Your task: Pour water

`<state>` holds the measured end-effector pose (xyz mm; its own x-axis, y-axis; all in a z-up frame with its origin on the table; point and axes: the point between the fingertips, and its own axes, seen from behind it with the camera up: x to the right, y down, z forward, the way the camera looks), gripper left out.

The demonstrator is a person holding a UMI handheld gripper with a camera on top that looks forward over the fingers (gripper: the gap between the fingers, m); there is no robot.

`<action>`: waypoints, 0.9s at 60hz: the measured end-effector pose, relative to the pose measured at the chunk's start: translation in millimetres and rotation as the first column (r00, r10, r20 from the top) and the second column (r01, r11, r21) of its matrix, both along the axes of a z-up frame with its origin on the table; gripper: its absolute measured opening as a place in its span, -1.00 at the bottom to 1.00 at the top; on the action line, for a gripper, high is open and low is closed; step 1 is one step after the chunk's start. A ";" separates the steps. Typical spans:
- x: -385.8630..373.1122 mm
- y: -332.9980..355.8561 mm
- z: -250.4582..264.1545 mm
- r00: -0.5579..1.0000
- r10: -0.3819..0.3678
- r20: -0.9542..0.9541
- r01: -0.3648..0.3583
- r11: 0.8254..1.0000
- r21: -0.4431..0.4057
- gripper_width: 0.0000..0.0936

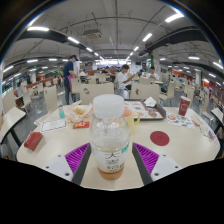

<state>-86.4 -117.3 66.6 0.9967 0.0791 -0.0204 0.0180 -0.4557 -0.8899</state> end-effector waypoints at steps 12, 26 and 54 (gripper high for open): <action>-4.2 19.9 -2.2 1.000 0.009 0.014 -0.010 0.999 0.038 0.19; -3.1 20.8 1.1 1.000 -0.015 0.026 0.015 1.000 0.018 -0.03; 134.5 104.2 99.9 0.787 -0.111 0.607 0.124 0.992 0.021 -0.03</action>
<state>48.1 -13.1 166.5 0.8062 -0.0334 0.5907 0.4960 -0.5062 -0.7056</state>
